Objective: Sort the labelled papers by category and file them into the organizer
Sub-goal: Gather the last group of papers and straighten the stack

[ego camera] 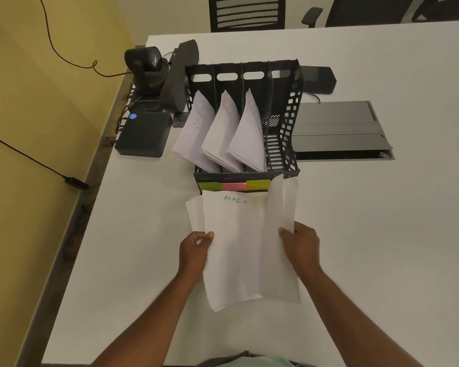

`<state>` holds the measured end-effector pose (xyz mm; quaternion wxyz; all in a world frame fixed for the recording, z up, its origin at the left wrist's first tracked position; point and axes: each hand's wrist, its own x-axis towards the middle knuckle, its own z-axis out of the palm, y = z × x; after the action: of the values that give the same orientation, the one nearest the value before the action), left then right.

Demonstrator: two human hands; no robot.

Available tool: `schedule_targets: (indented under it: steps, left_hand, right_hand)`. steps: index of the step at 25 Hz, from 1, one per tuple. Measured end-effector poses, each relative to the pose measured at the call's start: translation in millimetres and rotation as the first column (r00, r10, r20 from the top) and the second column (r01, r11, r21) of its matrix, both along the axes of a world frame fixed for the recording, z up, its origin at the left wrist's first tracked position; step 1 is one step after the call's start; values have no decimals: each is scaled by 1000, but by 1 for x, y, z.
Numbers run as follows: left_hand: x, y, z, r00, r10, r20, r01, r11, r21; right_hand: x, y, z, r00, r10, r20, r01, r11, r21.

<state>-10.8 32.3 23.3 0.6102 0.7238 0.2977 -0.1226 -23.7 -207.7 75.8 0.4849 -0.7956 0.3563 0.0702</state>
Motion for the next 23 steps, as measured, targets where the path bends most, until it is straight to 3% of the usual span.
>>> schedule_targets:
  steps: [4, 7, 9, 11, 14, 17, 20, 23]
  left_hand:
    - [-5, -4, 6, 989, -121, 81, 105, 979, 172]
    - [-9, -16, 11, 956, -232, 177, 204, 965, 165]
    - [-11, -27, 11, 936, -321, 146, 295, 939, 178]
    - [-13, -36, 12, 954, -289, 79, 284, 956, 67]
    - [-14, -44, 19, 985, -169, 17, 169, 961, -218]
    - [-9, -40, 15, 981, -194, 29, 196, 977, -80]
    - [-4, -30, 2, 996, -86, 14, 86, 996, 4]
    - [-4, -22, -1, 999, -17, -49, 16, 1000, -20]
  right_hand:
    - [1, 8, 7, 1000, 24, 15, -25, 998, 64]
    - [-2, 34, 4, 996, 94, 7, -94, 991, 95]
    - [-4, 51, 1, 988, 153, 0, -152, 983, 103]
    - [-5, 66, 1, 978, 210, 9, -209, 972, 102]
    - [-6, 79, 0, 963, 268, 4, -266, 954, 136]
    - [-4, 70, 4, 974, 228, -2, -225, 963, 147]
    - [-1, 38, 23, 977, 213, -2, -212, 973, -93]
    - [6, 12, 44, 934, 352, -60, -350, 871, -344]
